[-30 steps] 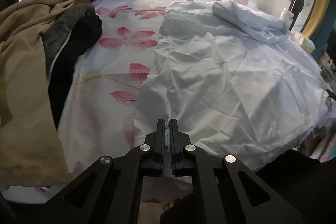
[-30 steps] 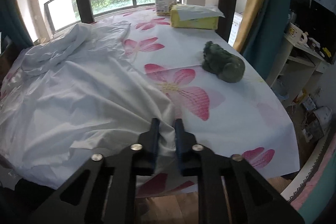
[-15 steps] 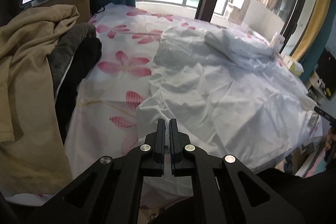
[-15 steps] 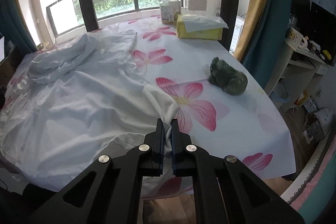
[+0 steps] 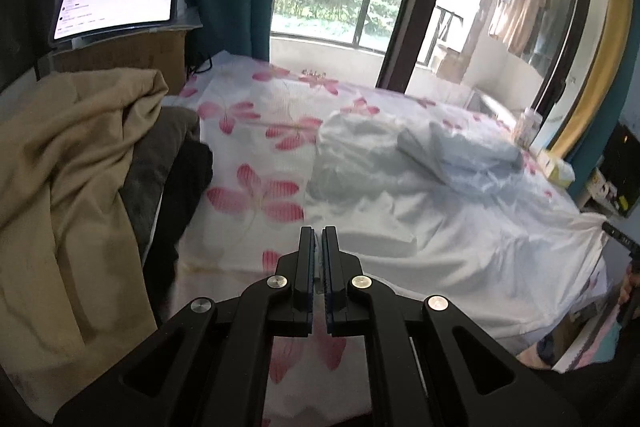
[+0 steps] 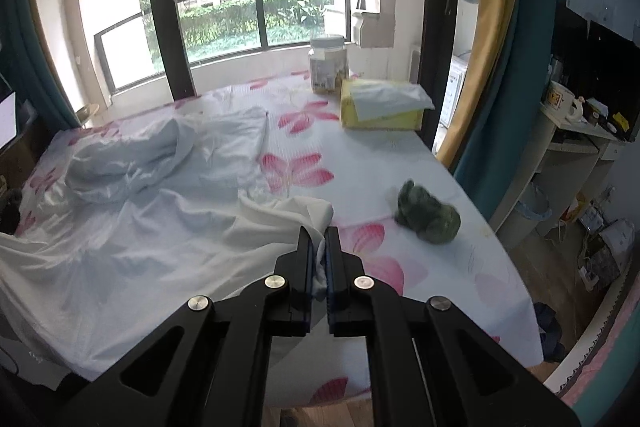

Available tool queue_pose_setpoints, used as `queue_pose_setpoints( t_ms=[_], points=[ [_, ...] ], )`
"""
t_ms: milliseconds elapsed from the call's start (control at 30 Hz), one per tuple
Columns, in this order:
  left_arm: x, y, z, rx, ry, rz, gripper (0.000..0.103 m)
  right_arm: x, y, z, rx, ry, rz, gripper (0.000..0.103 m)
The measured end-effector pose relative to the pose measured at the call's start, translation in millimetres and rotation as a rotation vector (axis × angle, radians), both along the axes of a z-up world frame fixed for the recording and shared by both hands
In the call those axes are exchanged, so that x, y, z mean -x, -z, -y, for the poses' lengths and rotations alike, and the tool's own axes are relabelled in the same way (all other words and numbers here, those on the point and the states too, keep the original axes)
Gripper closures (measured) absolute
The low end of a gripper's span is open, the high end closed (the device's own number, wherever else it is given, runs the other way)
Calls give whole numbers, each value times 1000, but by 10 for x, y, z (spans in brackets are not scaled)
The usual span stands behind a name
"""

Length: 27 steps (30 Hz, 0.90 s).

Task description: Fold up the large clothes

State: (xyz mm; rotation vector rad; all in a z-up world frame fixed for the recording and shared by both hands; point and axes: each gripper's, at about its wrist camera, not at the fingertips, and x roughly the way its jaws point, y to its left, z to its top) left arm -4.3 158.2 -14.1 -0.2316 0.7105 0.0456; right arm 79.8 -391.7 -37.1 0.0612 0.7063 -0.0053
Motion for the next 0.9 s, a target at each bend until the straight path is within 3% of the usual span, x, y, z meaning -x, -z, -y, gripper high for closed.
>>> queue_pose_setpoints(
  t_ms=[233, 533, 900],
  points=[
    [-264, -193, -189, 78, -5, 53, 99, -232, -171, 20, -8, 5, 31, 98],
    [-716, -234, -441, 142, -32, 66, 99, -686, -331, 37, -4, 7, 36, 98],
    [-1383, -196, -596, 151, -32, 36, 99, -1334, -366, -71, 8, -13, 9, 98]
  ],
)
